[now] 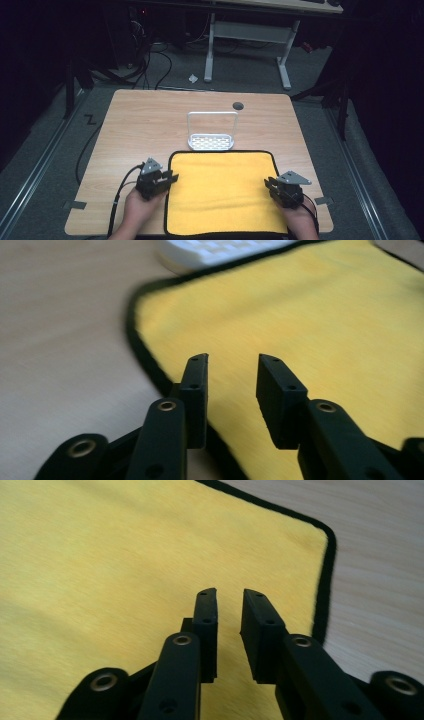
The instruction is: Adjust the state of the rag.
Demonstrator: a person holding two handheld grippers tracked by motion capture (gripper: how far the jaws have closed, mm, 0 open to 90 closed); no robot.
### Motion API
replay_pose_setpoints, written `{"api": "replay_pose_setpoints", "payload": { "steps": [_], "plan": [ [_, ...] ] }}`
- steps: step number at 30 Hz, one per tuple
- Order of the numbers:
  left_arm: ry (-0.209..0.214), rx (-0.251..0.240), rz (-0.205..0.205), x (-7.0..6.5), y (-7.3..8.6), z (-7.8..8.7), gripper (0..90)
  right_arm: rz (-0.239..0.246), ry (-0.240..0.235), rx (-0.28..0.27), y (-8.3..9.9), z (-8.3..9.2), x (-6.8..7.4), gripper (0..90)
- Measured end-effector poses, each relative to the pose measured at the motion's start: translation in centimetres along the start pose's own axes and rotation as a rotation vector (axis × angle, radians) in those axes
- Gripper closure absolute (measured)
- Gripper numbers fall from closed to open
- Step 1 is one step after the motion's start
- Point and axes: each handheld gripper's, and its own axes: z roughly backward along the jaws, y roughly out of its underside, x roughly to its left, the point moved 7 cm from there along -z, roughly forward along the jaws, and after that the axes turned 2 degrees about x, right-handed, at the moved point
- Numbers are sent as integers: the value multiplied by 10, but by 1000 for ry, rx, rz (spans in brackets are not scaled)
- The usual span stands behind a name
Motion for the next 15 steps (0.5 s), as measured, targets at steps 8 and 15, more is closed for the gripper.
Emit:
{"api": "replay_pose_setpoints", "payload": {
  "steps": [8, 15],
  "plan": [
    [-61, 44, 36, 42, -20, -37, 536, 78, -57, -45, -20, 1, 40, 704],
    [-60, 25, 32, 41, -26, -50, 573, 106, -130, -67, -36, -4, 80, 673]
  ]
}}
